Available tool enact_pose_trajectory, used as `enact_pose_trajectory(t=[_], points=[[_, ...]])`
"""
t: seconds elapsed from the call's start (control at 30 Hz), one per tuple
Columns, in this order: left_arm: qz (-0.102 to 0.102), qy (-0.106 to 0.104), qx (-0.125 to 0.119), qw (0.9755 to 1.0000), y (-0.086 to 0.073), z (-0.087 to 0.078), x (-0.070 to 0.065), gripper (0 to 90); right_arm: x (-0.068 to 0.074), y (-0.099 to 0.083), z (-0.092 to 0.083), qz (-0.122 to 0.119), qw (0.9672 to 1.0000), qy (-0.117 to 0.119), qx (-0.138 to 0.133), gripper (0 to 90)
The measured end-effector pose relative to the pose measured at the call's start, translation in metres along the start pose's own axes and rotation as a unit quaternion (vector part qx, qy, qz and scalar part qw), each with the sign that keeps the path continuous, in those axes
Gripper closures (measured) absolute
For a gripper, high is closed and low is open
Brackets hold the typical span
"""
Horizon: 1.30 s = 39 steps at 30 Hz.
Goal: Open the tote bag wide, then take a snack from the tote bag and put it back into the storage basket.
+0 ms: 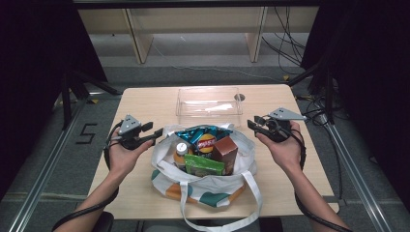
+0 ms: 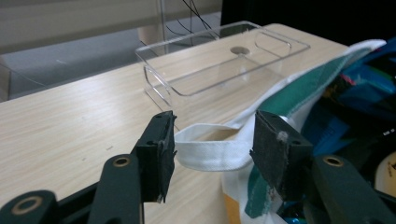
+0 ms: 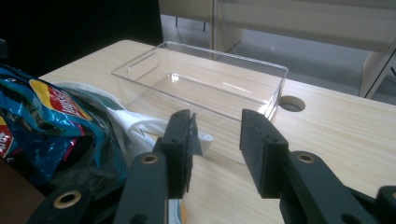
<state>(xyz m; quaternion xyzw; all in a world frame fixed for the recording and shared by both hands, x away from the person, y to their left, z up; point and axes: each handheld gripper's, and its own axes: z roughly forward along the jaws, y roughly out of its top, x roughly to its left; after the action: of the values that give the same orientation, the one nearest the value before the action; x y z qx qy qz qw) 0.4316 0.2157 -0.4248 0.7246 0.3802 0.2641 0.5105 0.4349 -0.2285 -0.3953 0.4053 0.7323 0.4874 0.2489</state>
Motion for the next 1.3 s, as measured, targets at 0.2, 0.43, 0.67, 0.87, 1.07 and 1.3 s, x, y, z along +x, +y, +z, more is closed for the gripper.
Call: enact_pose_trajectory(t=[0.2, 0.43, 0.67, 0.87, 1.07, 1.3], points=[[-0.006, 0.011, 0.001, 0.9999, -0.003, -0.004, 0.001, 47.2, 0.002, 0.002, -0.002, -0.005, 0.9999, -0.002, -0.012, 64.5], [-0.014, 0.02, -0.006, 0.9997, -0.001, -0.006, 0.001, 45.2, 0.006, 0.007, -0.009, 0.007, 0.9998, 0.013, -0.015, 63.8], [-0.022, 0.02, -0.011, 0.9995, -0.001, -0.009, 0.002, 43.9, 0.017, 0.017, -0.009, -0.009, 0.9986, 0.048, -0.02, 64.3], [-0.015, 0.019, -0.012, 0.9996, 0.002, -0.008, 0.002, 44.2, 0.03, 0.025, -0.004, -0.017, 0.9938, 0.108, -0.019, 66.1], [-0.006, 0.015, -0.014, 0.9998, 0.002, -0.007, 0.003, 44.1, 0.042, 0.032, -0.003, -0.024, 0.9873, 0.156, -0.023, 66.1], [-0.017, 0.02, -0.014, 0.9996, 0.002, -0.008, 0.001, 43.7, 0.052, 0.035, 0.004, -0.048, 0.9825, 0.179, -0.011, 66.1]])
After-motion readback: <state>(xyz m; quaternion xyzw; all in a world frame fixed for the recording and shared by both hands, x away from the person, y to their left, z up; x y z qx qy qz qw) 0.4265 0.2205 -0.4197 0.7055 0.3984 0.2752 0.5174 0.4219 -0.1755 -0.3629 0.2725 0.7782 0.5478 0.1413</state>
